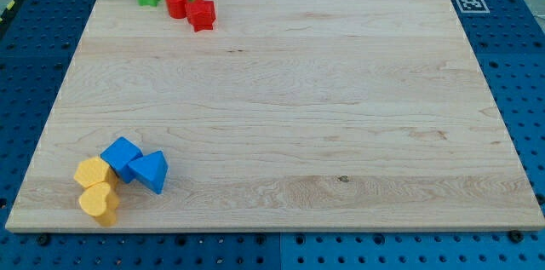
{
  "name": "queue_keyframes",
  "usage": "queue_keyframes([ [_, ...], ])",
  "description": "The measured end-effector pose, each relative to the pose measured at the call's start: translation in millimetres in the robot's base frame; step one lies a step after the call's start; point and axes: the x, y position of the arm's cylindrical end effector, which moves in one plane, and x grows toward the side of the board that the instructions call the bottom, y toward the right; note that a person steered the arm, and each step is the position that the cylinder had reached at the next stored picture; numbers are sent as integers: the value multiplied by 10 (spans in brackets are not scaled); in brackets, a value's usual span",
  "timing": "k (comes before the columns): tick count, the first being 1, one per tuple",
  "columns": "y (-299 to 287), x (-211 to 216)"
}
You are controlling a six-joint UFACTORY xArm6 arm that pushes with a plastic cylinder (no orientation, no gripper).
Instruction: Push the green star along with red circle and star towards the top center
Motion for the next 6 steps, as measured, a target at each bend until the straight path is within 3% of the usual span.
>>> queue_keyframes([
  [3,338,38],
  [6,1204,227],
])
